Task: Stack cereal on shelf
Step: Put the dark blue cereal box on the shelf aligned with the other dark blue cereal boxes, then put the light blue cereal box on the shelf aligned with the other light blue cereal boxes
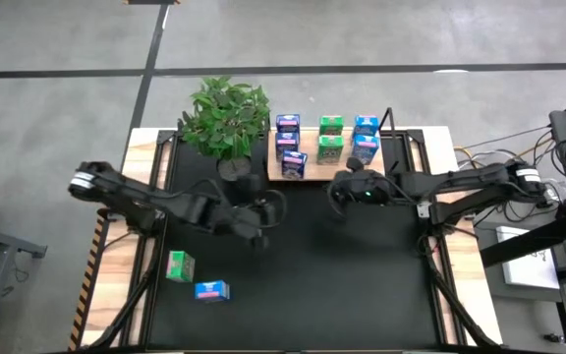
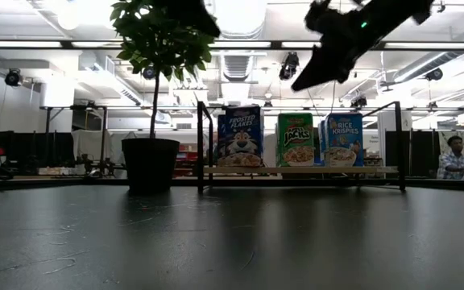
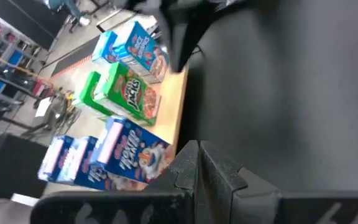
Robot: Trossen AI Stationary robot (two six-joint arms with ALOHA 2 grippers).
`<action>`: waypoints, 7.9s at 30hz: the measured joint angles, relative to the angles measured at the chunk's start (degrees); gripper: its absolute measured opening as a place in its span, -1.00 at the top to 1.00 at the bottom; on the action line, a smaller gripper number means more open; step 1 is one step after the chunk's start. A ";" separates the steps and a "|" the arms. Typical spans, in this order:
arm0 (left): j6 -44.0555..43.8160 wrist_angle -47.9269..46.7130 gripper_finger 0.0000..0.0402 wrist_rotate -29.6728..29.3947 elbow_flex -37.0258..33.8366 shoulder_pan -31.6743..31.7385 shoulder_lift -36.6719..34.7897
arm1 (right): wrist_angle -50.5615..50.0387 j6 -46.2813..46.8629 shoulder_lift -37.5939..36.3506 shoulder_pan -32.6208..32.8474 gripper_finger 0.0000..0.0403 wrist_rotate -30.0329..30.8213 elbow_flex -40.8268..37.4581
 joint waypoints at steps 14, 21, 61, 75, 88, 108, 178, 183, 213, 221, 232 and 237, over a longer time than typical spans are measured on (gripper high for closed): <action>0.69 16.28 1.00 -0.33 -20.86 -1.58 -17.47 | -11.50 -7.99 14.42 -10.46 0.96 -0.45 17.86; 1.04 17.08 1.00 -0.35 -23.85 -1.58 -21.65 | -16.21 -11.09 20.35 -12.38 0.96 -0.47 24.23; 4.05 17.68 1.00 -0.46 -25.92 -1.55 -23.23 | -14.12 -13.58 25.53 -14.43 0.96 -3.03 30.16; -5.57 16.25 1.00 4.51 -25.85 -3.34 -23.06 | -19.12 -14.11 17.81 -8.39 0.96 -2.95 29.33; -20.23 14.58 1.00 11.79 -21.32 -14.14 -19.74 | -20.07 -12.51 12.12 5.60 0.96 -2.97 24.64; -58.70 -37.51 0.64 20.71 9.90 -28.93 4.21 | -6.72 -10.05 5.24 13.24 0.96 -2.90 11.43; -9.56 -0.83 0.44 4.13 5.23 2.21 8.24 | -15.89 -7.27 -17.34 13.24 0.96 -3.02 1.32; -5.04 10.19 0.44 4.08 5.23 8.62 9.55 | -12.23 -9.21 -21.04 13.24 0.96 -3.07 -2.45; 3.99 21.07 0.44 12.23 18.26 20.94 28.43 | -9.93 -11.49 -24.56 13.26 0.96 -5.19 -4.64; 3.42 21.25 0.43 12.30 18.13 21.04 30.06 | -10.06 -11.03 -24.54 13.24 0.96 -5.00 -4.64; 2.96 21.69 0.43 14.78 18.02 21.33 30.19 | -10.10 -10.94 -24.54 13.24 0.96 -4.97 -4.64; 2.28 21.87 0.43 14.88 17.85 21.74 30.21 | -10.13 -10.58 -24.54 13.24 0.96 -4.95 -4.64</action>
